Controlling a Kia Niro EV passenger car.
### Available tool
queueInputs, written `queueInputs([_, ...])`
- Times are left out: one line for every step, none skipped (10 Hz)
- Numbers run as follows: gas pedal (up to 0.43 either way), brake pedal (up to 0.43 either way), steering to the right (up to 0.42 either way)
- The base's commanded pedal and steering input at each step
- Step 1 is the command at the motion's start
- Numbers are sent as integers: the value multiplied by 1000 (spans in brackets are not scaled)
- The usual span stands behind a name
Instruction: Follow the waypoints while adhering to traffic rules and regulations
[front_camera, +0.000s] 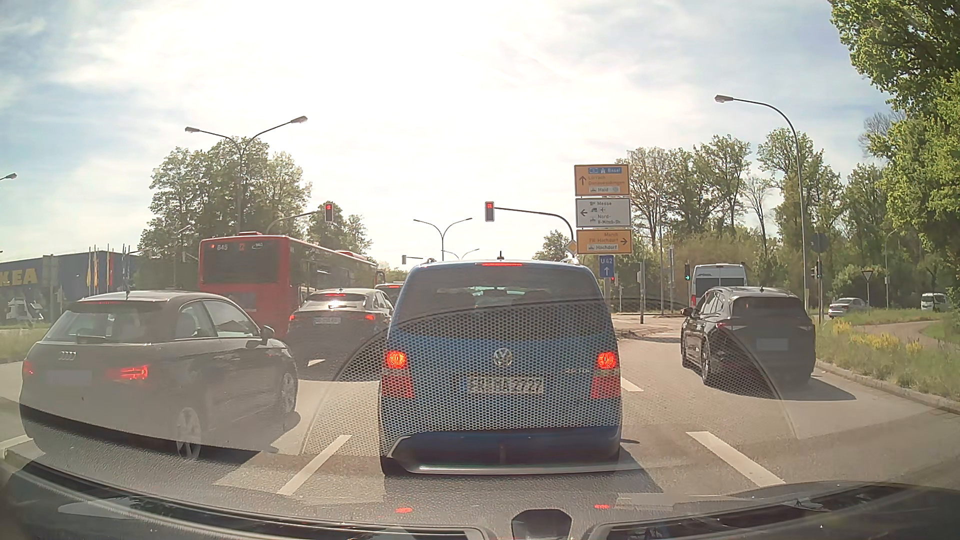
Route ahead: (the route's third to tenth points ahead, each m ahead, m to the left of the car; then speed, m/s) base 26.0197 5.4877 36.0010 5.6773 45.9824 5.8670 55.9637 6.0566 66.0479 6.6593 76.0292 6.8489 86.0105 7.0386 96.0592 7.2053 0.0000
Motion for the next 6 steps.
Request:
queueInputs([0, 238, 4])
queueInputs([0, 232, 4])
queueInputs([0, 238, 4])
queueInputs([0, 232, 4])
queueInputs([0, 232, 4])
queueInputs([0, 238, 4])
